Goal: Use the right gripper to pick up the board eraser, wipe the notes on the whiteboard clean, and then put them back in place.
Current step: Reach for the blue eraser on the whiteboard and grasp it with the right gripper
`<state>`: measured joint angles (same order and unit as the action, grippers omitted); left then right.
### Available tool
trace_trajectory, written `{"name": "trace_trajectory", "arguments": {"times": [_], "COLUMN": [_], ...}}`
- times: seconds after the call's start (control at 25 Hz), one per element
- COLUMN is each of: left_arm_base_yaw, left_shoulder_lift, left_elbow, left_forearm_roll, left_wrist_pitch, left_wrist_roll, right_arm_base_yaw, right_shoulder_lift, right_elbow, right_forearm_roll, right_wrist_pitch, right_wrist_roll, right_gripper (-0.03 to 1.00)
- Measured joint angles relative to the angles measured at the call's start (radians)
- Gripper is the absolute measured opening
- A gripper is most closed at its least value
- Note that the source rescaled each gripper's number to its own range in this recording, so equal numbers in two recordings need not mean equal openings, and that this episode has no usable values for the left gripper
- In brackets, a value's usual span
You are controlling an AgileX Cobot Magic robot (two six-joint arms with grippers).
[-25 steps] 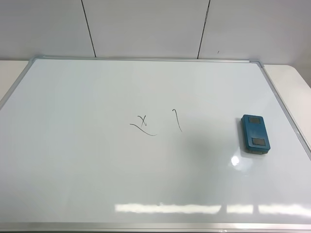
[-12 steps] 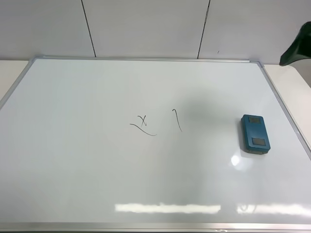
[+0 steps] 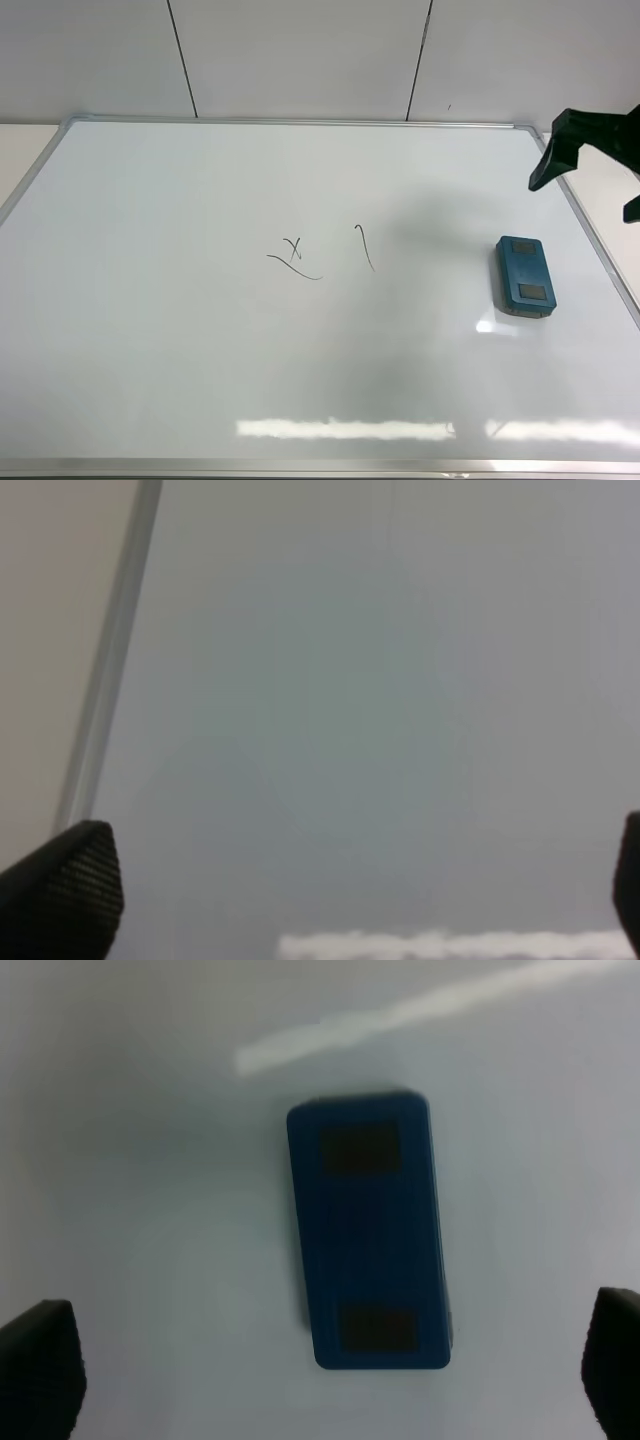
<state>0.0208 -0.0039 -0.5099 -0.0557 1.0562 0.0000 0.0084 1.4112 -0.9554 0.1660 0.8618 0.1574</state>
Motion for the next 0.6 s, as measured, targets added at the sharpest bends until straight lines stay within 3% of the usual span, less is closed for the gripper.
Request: {"name": "trace_trajectory", "arguments": {"times": [0.32,0.6], "left_arm_base_yaw": [0.0,0.0], "left_shoulder_lift": [0.0,0.0], "left_elbow": [0.0,0.0], "left_forearm_roll": [0.0,0.0], "left_wrist_pitch": [0.0,0.0], "left_wrist_roll": [0.0,0.0], "right_arm_base_yaw": [0.06,0.082], "right_shoulder_lift": [0.165,0.28], "right_elbow": [0.0,0.0], "right_forearm_roll": [-0.002,-0.067], "right_wrist_pitch": [-0.003,-0.019], "right_wrist_roll": [0.042,0.12], "right_gripper": [1.0,1.0]}}
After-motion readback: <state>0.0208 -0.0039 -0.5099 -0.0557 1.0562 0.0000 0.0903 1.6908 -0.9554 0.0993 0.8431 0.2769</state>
